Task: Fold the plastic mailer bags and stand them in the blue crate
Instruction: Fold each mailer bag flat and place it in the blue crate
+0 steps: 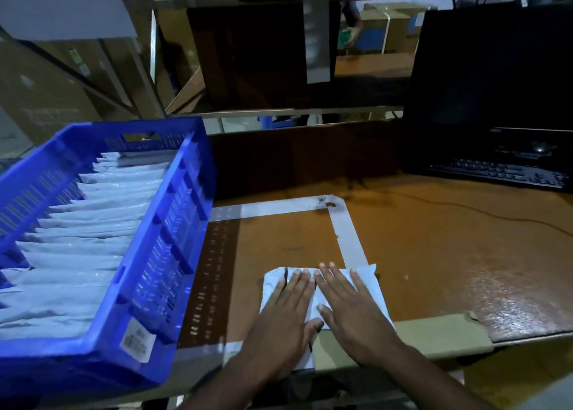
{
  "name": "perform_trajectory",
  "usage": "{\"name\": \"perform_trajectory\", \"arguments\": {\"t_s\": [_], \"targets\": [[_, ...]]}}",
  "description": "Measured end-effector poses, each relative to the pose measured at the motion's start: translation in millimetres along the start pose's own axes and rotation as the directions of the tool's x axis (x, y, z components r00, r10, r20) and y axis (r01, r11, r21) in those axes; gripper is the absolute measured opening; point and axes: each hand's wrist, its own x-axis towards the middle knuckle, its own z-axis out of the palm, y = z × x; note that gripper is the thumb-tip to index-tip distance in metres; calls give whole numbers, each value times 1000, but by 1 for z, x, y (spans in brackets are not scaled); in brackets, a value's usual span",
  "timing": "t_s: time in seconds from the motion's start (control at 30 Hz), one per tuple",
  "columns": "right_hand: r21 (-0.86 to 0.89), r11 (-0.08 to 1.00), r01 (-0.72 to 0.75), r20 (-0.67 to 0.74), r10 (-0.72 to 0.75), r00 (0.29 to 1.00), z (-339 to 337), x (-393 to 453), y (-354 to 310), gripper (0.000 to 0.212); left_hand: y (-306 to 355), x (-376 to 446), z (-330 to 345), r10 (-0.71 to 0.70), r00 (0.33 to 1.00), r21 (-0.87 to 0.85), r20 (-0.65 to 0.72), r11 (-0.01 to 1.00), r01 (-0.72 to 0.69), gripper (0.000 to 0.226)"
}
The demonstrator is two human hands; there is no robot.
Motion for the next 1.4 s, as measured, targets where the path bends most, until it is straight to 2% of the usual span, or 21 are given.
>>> {"name": "perform_trajectory", "arguments": {"t_s": [0.1,0.17,0.27,0.37,0.43,0.5,0.57,0.63,0.77,0.87,0.97,1.03,1.1,1.17,1.23,1.3,1.4], "targets": [[71,997,-20,43,17,999,-9,12,4,59,-11,10,-10,-37,998,-36,53,999,39,87],[85,996,-5,52,1,999,-10,6,3,60,-7,6,-11,-10,999,-72,44,997,13,91],[79,997,5,72,-11,997,-9,0,3,62,-7,-1,-5,-15,997,-92,70,996,21,83],[70,997,-16,79,11,997,-9,4,3,60,-17,6,-4,-23,1000,-115,-2,993,23,67],[31,999,-11,63,9,998,-7,-3,1,60,-11,0,-1,-4,1000,-57,-19,998,3,62],[5,1000,0,58,0,998,-6,-10,2,60,-5,-9,6,-12,999,-31,-33,999,11,63],[34,999,16,63,-18,998,-8,-8,5,61,-6,-7,5,-110,994,-61,-12,992,109,73],[55,998,-36,60,33,998,-14,-5,9,62,-12,-1,-2,-207,978,-26,-20,978,206,86],[1,986,-166,134,164,977,-22,-19,22,75,-11,-5,-7,-226,974,60,-12,972,226,94],[3,980,-200,136,197,971,-25,-24,28,83,-12,-7,-7,-263,965,107,11,959,261,100],[-20,957,-290,131,290,948,-24,-25,33,93,-15,-9,-11,-324,946,133,32,939,317,113],[-64,948,-312,127,318,940,-23,-27,34,91,-18,-11,-14,-327,944,137,38,938,320,112],[-61,953,-296,61,300,952,-26,-24,29,86,-20,-7,-18,-291,956,137,-41,946,294,104],[-24,973,-229,30,229,973,-29,-15,18,84,-18,1,-15,-183,981,102,-68,977,189,90],[26,989,-144,79,142,987,-25,-8,7,88,-15,7,-5,-76,997,73,-22,994,77,84],[48,990,-129,94,124,988,-18,-8,7,88,-16,5,2,-87,996,73,-5,993,88,85],[22,982,-186,114,182,977,-17,-20,18,86,-21,-4,2,-160,987,53,-17,986,160,92]]}}
